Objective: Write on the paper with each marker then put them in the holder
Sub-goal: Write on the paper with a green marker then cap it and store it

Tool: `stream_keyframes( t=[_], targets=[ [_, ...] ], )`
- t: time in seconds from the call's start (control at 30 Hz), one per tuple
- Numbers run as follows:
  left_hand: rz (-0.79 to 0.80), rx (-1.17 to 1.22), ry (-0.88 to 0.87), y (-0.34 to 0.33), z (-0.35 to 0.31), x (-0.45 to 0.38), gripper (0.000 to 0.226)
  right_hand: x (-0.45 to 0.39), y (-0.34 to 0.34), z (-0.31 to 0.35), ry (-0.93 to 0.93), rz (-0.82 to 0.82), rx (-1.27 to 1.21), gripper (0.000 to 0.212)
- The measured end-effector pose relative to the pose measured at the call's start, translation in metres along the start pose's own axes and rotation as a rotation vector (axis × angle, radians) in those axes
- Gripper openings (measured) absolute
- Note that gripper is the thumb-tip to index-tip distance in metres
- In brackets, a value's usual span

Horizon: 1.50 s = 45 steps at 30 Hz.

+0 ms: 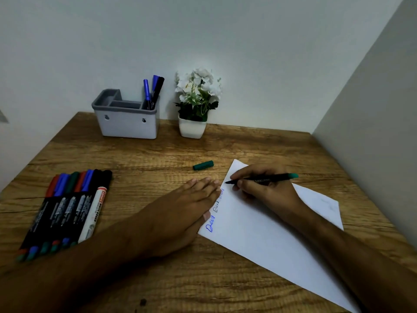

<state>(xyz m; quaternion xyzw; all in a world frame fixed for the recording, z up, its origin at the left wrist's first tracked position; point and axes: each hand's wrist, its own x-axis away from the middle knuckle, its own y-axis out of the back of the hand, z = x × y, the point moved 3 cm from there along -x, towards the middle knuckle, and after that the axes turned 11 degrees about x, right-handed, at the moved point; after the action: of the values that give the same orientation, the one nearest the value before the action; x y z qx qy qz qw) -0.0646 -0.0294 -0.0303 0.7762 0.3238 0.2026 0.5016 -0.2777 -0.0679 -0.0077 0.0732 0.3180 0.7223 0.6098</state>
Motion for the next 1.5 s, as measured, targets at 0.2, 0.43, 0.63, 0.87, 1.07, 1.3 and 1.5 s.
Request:
stream_keyframes(
  t=[0.2,0.43,0.63,0.87,1.07,1.3,1.5],
  targets=[
    [-0.008,0.002,-0.005,-0.001,0.001,0.000,0.056,-0.012,-0.005,-0.001,0.042,0.012,0.116,0.021],
    [-0.014,0.018,0.000,-0.001,0.001,0.000,0.055,-0.015,-0.010,-0.001,0.120,-0.027,0.219,0.019],
    [0.001,0.001,0.012,-0.002,0.002,-0.001,0.058,-0.017,-0.013,-0.003,0.132,-0.014,0.240,0.008],
    [0.016,-0.006,0.023,-0.004,0.004,-0.002,0.062,-0.017,-0.013,-0.003,0.108,-0.043,0.232,0.009],
    [0.007,-0.003,0.019,-0.004,0.004,-0.002,0.062,-0.018,-0.012,-0.004,0.112,-0.044,0.239,0.009],
    [0.011,-0.012,0.025,-0.005,0.004,-0.002,0.062,-0.019,-0.012,-0.007,0.078,-0.049,0.220,0.018],
    [-0.004,-0.021,0.007,-0.008,0.006,-0.003,0.060,-0.021,-0.013,-0.009,0.052,-0.066,0.209,0.015]
  ],
)
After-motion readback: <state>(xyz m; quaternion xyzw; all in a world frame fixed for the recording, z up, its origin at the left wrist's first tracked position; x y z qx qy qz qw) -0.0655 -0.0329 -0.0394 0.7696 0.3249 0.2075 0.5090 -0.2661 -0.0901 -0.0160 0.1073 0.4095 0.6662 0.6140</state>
